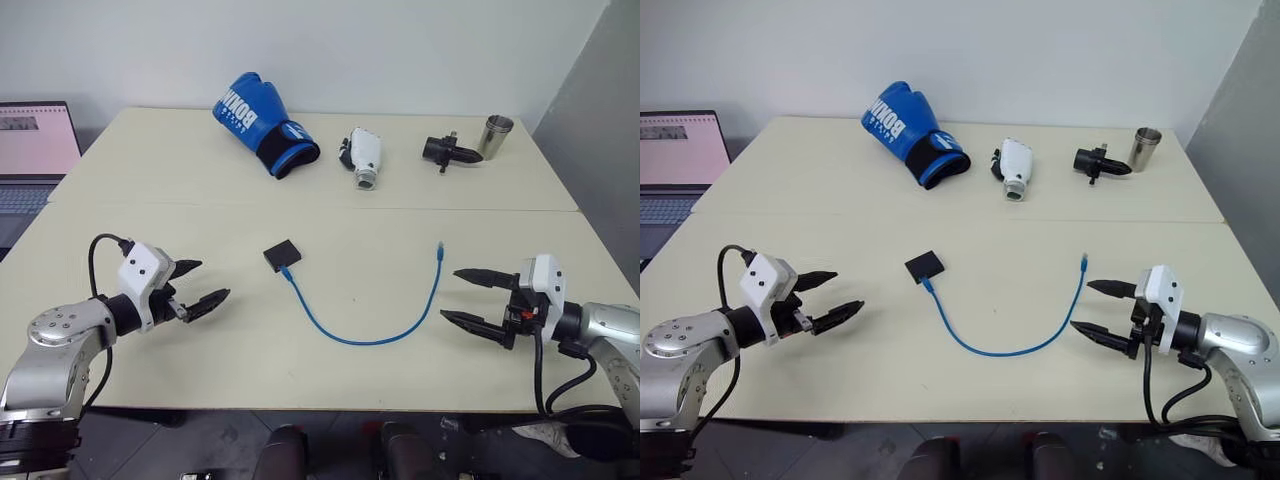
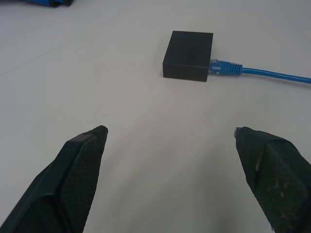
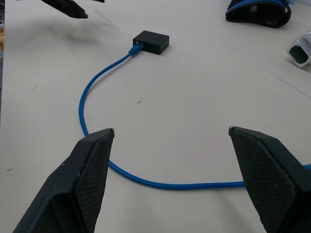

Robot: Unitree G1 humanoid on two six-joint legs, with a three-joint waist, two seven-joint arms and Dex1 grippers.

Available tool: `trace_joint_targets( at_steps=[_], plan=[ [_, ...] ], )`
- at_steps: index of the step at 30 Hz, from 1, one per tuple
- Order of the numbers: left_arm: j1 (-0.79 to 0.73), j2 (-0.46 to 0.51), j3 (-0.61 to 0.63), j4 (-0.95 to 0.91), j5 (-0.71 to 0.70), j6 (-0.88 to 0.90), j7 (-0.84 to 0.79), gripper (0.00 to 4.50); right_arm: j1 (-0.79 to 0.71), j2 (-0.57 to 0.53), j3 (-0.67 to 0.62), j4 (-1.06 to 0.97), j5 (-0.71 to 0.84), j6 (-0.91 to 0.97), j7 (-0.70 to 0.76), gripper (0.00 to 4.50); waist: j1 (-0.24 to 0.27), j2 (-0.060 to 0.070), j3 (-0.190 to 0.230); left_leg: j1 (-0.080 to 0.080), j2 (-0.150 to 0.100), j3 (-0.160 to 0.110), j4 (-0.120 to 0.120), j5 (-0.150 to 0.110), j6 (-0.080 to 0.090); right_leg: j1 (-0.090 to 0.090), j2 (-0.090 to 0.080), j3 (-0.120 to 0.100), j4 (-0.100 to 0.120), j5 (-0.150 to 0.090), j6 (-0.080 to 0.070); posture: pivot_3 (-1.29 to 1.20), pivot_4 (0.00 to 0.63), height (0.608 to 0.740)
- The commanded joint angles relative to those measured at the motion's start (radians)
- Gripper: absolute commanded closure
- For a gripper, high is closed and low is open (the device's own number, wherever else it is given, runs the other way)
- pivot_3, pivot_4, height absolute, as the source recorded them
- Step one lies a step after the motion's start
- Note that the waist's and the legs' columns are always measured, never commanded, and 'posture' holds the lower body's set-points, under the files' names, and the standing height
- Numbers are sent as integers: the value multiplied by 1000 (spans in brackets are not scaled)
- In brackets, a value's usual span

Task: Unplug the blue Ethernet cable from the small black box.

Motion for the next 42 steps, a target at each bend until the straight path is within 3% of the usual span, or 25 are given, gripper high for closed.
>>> trace_joint_targets(
  at_steps=[1,11,21,26,29,36,42],
  plan=[
    [-13,8,25,-50,-16,-22,-10,49,-18,-13,-41,-17,22,3,9,496,0,0,0,0,0,0,0,0,0,0,0,0,0,0,0,0,150,740],
    [-6,-33,15,-107,-25,6,31,49,-5,13,-42,-60,27,29,-14,496,0,0,0,0,0,0,0,0,0,0,0,0,0,0,0,0,150,740],
    [-10,-15,-6,-90,-30,-51,-63,49,-13,27,-45,-88,46,88,-49,496,0,0,0,0,0,0,0,0,0,0,0,0,0,0,0,0,150,740],
    [-12,-4,2,-67,-52,-38,-112,49,-78,92,-40,-142,135,187,-153,496,-3,0,0,0,0,0,0,0,0,0,0,0,1,0,0,0,150,740],
    [-9,18,2,-67,-71,-10,-154,49,-112,135,30,-185,136,246,-207,496,-2,0,0,0,0,0,0,0,0,0,0,0,1,0,0,0,150,740],
    [-17,87,-24,21,-12,-86,-235,49,-301,310,329,-91,-112,295,-408,496,-4,0,0,0,0,0,0,0,0,-2,0,1,3,0,0,0,150,740],
    [-39,114,-40,62,10,-118,-284,49,-464,576,553,106,-305,302,-560,496,-4,0,0,-2,0,1,0,0,0,-7,1,1,7,0,-1,0,150,740]
  ],
)
